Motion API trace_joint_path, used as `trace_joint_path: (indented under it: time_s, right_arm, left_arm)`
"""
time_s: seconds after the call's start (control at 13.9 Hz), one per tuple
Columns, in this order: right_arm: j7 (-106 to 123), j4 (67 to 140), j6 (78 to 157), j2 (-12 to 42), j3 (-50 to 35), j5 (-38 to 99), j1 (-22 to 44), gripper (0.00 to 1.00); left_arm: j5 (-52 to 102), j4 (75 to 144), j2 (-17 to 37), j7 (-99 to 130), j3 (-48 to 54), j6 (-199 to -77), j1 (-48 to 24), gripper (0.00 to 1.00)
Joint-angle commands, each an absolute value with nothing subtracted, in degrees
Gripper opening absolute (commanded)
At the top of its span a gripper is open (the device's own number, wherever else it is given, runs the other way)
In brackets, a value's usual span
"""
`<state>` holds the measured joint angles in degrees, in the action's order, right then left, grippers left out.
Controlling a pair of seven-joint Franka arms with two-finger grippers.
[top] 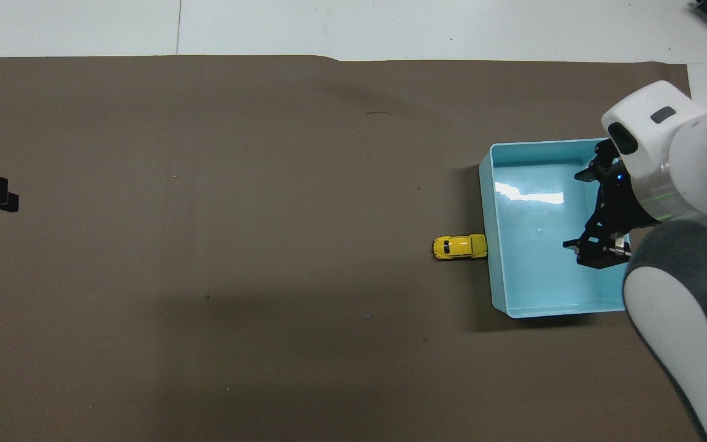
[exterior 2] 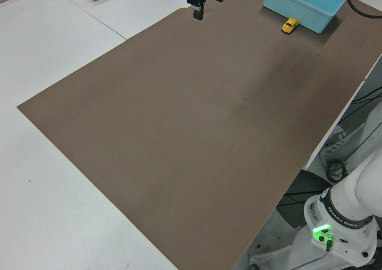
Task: Wind up and store yellow beetle car
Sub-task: 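Move the right gripper over the blue box toward the car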
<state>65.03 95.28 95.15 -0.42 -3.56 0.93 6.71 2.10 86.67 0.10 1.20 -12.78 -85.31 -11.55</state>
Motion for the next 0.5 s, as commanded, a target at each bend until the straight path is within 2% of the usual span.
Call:
trace_joint_path:
  time_s: [0.0,0.29,0.43]
  right_arm:
    - [66.6,102.2,101.0,-2.3,-3.9,2.5,7.6,1.00]
    - [67.8,108.4,107.6,-1.3,-3.9,3.3,9.3,1.00]
    - [67.6,114.1,114.6,-1.3,-3.9,3.3,10.8,1.00]
  left_arm:
    - [1.0,87.3,-0.5,1.5,-12.2,-84.7,-11.2,1.00]
    - [1.3,87.3,-0.4,1.4,-12.1,-85.0,-11.6,1.00]
    - [1.4,87.3,-0.4,1.5,-12.0,-84.9,-11.8,1.00]
